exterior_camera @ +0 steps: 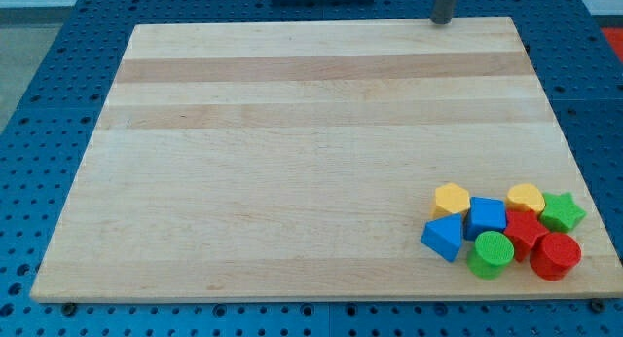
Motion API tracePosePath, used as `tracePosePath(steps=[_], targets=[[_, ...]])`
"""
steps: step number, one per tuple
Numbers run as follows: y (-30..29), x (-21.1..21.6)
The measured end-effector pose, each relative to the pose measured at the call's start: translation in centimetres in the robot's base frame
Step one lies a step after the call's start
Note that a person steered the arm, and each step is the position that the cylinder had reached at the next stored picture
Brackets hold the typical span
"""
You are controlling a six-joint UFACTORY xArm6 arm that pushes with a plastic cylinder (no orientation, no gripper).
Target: Point your arm to green star
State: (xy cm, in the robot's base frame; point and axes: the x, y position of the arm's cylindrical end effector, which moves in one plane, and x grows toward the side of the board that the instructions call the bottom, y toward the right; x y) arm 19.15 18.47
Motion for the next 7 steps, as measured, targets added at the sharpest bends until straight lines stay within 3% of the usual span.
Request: tracePosePath(steps=[4,7], targets=[[0.9,0.1],[13.7,1.9]])
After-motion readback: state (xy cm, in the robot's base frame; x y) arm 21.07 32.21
